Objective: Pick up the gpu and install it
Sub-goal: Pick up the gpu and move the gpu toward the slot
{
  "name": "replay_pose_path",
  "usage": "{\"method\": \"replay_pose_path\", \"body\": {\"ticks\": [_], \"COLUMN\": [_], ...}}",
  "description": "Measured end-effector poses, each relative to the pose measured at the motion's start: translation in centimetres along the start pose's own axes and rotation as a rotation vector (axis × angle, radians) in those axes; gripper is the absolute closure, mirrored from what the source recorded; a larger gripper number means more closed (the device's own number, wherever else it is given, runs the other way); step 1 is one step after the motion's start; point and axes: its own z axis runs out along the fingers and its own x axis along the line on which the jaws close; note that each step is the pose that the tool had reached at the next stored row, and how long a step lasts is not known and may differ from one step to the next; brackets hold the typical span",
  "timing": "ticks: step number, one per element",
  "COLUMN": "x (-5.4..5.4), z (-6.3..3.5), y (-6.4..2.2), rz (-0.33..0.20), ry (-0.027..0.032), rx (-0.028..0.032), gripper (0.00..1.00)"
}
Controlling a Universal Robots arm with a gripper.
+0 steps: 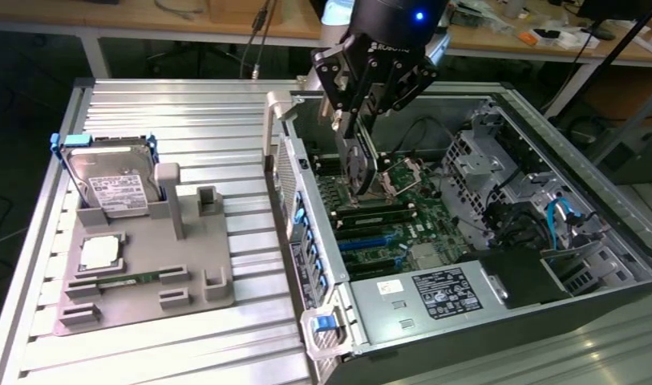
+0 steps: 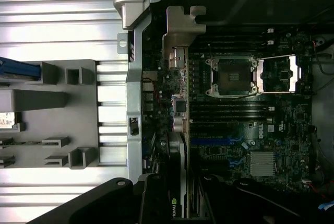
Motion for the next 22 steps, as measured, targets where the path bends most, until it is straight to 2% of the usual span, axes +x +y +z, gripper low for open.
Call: {"method": "replay_pose_path", "body": {"ticks": [5, 9, 14, 22], "x": [-0.2, -0.9, -2.6, -4.4], "z": [0.00, -0.02, -0.04, -0.08], "y": [-0.02, -0.02, -0.01, 0.01], "rz": [0.000, 0.000, -0.002, -0.004], "ry": [0.0000, 0.0000, 0.0001, 0.0002], "rx": [0.0000, 0.0000, 0.0000, 0.0001], "gripper": [0.73, 0.73, 0.73, 0.73]}}
